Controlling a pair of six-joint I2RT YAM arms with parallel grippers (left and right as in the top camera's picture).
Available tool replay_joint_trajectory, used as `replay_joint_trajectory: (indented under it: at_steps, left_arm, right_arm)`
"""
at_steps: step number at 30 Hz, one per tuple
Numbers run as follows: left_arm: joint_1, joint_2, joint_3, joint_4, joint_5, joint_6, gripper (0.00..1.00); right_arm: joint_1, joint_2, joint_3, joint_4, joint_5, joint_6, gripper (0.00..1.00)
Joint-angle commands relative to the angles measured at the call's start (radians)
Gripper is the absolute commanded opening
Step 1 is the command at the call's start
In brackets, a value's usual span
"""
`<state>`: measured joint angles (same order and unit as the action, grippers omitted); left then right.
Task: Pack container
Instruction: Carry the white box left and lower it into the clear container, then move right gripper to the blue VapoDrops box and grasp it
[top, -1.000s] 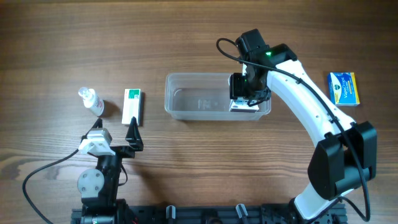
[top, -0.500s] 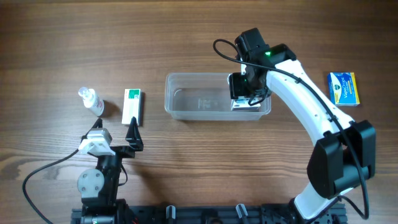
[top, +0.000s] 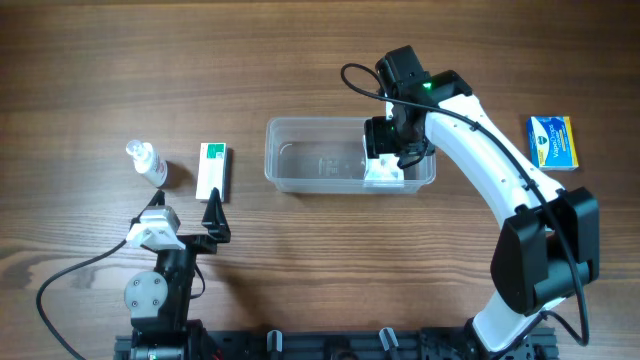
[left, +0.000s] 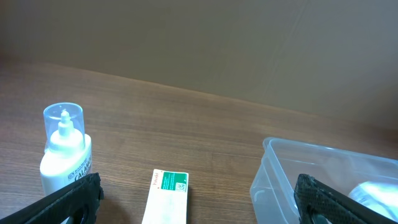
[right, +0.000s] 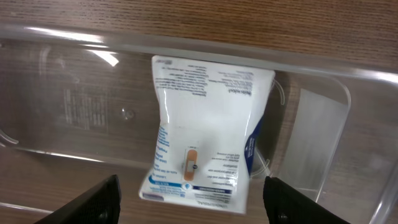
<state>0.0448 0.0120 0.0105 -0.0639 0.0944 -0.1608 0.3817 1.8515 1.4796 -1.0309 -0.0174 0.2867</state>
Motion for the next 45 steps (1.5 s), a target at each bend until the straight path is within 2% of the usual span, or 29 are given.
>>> replay_joint_trajectory:
  at_steps: [1,4,8,13,17,20,23,26,30,34,37,45]
  left_arm:
    - [-0.002,-0.007,-0.005,-0.005,-0.002,0.019,1.00]
    - [-0.002,-0.007,-0.005,-0.005,-0.002,0.019,1.00]
    - [-0.002,-0.007,-0.005,-0.005,-0.002,0.019,1.00]
    - [-0.002,-0.007,-0.005,-0.005,-0.002,0.019,1.00]
    - [-0.002,-0.007,-0.005,-0.005,-0.002,0.019,1.00]
    - [-0.002,-0.007,-0.005,-0.005,-0.002,0.019,1.00]
    - [-0.002,-0.007,-0.005,-0.005,-0.002,0.019,1.00]
    - [-0.002,-0.007,-0.005,-0.005,-0.002,0.019,1.00]
    - [-0.002,-0.007,-0.005,-0.005,-0.002,0.019,1.00]
    - [-0.002,-0.007,-0.005,-0.005,-0.003,0.019,1.00]
    - [-0.002,-0.007,-0.005,-0.005,-0.002,0.019,1.00]
    - [-0.002,-0.007,-0.005,-0.005,-0.002,0.019,1.00]
  right_arm:
    - [0.001,0.025,0.000,0.002,0.021,0.005,0.74]
    - [-0.002,0.025,0.000,0.002,0.021,0.005,0.75]
    - [-0.004,0.023,0.033,-0.013,0.021,0.005,0.86]
    - [-0.074,0.006,0.246,-0.139,0.078,0.000,0.93]
    - [-0.219,-0.004,0.381,-0.272,0.157,-0.120,1.00]
    - [-0.387,-0.009,0.381,-0.298,0.137,-0.302,1.00]
    - [-0.554,0.000,0.345,-0.276,0.129,-0.448,1.00]
    - [-0.667,0.010,0.312,-0.235,0.128,-0.478,1.00]
    - [-0.788,0.010,0.211,-0.068,0.080,-0.643,1.00]
    - [-0.829,0.031,0.118,0.074,0.080,-0.733,1.00]
    - [-0.838,0.059,0.057,0.159,0.079,-0.744,1.00]
    - [-0.842,0.209,0.050,0.169,0.068,-0.760,1.00]
